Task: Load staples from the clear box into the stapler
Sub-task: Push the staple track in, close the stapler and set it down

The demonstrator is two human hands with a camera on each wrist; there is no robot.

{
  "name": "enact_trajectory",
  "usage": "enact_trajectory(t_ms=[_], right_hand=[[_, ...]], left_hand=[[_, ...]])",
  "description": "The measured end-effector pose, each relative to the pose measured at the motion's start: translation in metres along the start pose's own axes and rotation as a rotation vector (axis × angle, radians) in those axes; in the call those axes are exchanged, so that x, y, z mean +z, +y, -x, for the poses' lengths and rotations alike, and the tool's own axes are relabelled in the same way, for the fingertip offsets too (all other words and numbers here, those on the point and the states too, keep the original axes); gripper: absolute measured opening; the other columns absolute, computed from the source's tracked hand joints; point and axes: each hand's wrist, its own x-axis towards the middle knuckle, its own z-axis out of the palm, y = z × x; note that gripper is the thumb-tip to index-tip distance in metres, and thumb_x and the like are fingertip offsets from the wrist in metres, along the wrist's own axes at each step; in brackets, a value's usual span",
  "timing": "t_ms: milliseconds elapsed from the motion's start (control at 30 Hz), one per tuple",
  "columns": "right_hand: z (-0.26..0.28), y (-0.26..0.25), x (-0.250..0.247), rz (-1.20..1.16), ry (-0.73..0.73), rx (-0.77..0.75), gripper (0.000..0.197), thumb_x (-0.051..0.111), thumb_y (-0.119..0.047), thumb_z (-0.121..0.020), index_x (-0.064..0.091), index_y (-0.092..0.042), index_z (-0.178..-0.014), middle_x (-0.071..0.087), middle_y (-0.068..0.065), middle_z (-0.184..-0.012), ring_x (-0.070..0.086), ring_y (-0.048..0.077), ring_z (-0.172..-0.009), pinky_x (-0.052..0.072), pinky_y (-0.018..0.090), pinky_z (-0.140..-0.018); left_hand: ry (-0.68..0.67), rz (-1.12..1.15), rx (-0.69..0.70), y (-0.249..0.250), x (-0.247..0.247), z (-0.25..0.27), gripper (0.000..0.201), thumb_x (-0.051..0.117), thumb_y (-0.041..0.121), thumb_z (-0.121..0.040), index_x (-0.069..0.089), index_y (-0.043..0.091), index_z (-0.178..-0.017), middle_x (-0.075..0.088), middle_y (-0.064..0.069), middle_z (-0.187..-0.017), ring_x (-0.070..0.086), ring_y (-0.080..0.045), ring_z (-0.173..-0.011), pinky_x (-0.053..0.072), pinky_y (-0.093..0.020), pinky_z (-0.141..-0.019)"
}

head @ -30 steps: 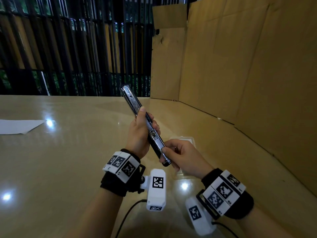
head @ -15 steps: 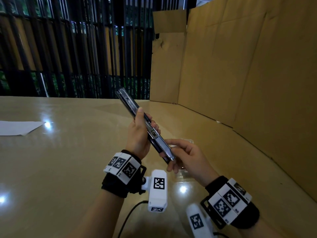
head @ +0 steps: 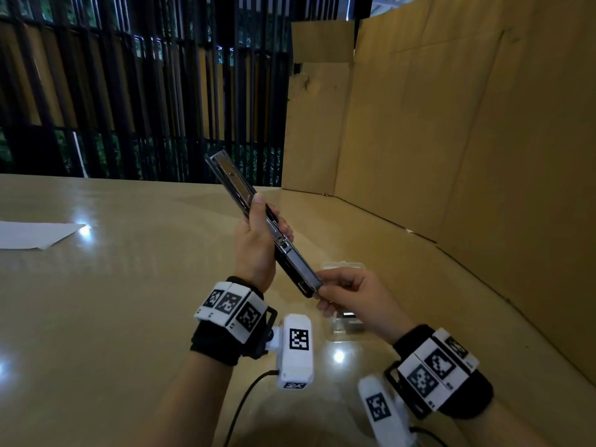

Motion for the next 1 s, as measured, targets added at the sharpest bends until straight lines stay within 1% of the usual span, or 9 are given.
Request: enact_trajectory(t_ms=[100, 200, 333, 433, 533, 667, 767, 900, 1000], right_hand=[[-0.004, 0.001, 0.002, 0.072, 0.048, 0.003, 0.021, 0.057, 0.005, -0.082, 0.065, -0.014, -0.076, 0.065, -0.001, -0.047, 0.058, 0.008, -0.040, 0.049, 0.021, -0.046], [-0.006, -0.001, 0.002, 0.142, 0.063, 0.012, 0.022, 0.057, 0.005, -0.080, 0.063, -0.015, -0.071, 0.061, -0.002, -0.042, 0.056, 0.008, -0.037, 0.050, 0.020, -0.044], [-0.005, -0.005, 0.000, 0.227, 0.043, 0.000, 0.023, 0.059, 0.004, -0.079, 0.063, -0.017, -0.069, 0.062, -0.002, -0.043, 0.057, 0.009, -0.040, 0.050, 0.027, -0.050], [-0.003, -0.008, -0.003, 0.229, 0.022, 0.005, 0.023, 0.058, 0.004, -0.080, 0.064, -0.017, -0.071, 0.063, -0.002, -0.044, 0.058, 0.008, -0.041, 0.052, 0.026, -0.053], [-0.002, -0.013, -0.003, 0.216, -0.011, 0.019, 0.027, 0.057, 0.008, -0.078, 0.065, -0.017, -0.070, 0.065, -0.003, -0.045, 0.061, 0.007, -0.043, 0.054, 0.021, -0.052], [-0.002, -0.018, -0.004, 0.221, -0.054, 0.029, 0.031, 0.053, 0.014, -0.076, 0.065, -0.015, -0.074, 0.066, -0.002, -0.053, 0.062, 0.005, -0.045, 0.052, 0.014, -0.050], [-0.001, -0.020, -0.003, 0.248, -0.062, 0.027, 0.030, 0.054, 0.013, -0.075, 0.065, -0.015, -0.075, 0.065, 0.004, -0.059, 0.062, 0.006, -0.046, 0.053, 0.015, -0.050], [-0.002, -0.018, -0.003, 0.271, -0.047, 0.037, 0.030, 0.053, 0.011, -0.076, 0.064, -0.017, -0.074, 0.064, -0.002, -0.053, 0.061, 0.005, -0.043, 0.052, 0.016, -0.049], [-0.003, -0.019, -0.005, 0.270, 0.005, 0.031, 0.025, 0.053, 0.005, -0.081, 0.066, -0.016, -0.076, 0.064, 0.001, -0.053, 0.059, 0.007, -0.041, 0.053, 0.019, -0.049]], left_hand=[[-0.016, -0.016, 0.014, -0.002, 0.004, 0.003, 0.038, 0.032, 0.031, -0.099, 0.044, 0.014, -0.067, 0.044, 0.008, -0.039, 0.043, -0.008, -0.037, 0.039, -0.022, -0.045], [-0.041, -0.020, 0.026, -0.003, 0.007, 0.005, 0.038, 0.032, 0.029, -0.099, 0.044, 0.013, -0.067, 0.043, 0.007, -0.039, 0.042, -0.007, -0.037, 0.038, -0.022, -0.044], [-0.059, -0.026, 0.022, -0.004, 0.009, 0.006, 0.038, 0.032, 0.028, -0.099, 0.043, 0.013, -0.067, 0.043, 0.006, -0.038, 0.042, -0.008, -0.036, 0.038, -0.021, -0.043], [-0.044, -0.004, 0.018, -0.003, 0.010, 0.007, 0.037, 0.032, 0.029, -0.099, 0.043, 0.013, -0.067, 0.044, 0.007, -0.038, 0.043, -0.007, -0.036, 0.038, -0.021, -0.043], [-0.045, 0.012, 0.006, -0.004, 0.011, 0.007, 0.038, 0.032, 0.030, -0.099, 0.044, 0.012, -0.068, 0.044, 0.007, -0.038, 0.043, -0.007, -0.036, 0.040, -0.020, -0.043], [-0.049, 0.012, -0.002, -0.006, 0.011, 0.008, 0.038, 0.032, 0.030, -0.099, 0.044, 0.012, -0.068, 0.045, 0.008, -0.037, 0.044, -0.007, -0.036, 0.040, -0.020, -0.043], [-0.052, 0.014, -0.017, -0.006, 0.010, 0.008, 0.038, 0.032, 0.031, -0.099, 0.044, 0.013, -0.068, 0.045, 0.008, -0.037, 0.044, -0.007, -0.036, 0.040, -0.021, -0.044], [-0.022, 0.044, -0.066, -0.008, 0.010, 0.007, 0.038, 0.032, 0.034, -0.099, 0.044, 0.014, -0.069, 0.046, 0.008, -0.039, 0.045, -0.007, -0.037, 0.040, -0.023, -0.047], [0.049, 0.097, -0.131, -0.011, 0.009, 0.006, 0.036, 0.033, 0.037, -0.098, 0.043, 0.015, -0.071, 0.045, 0.008, -0.040, 0.046, -0.007, -0.038, 0.040, -0.024, -0.050]])
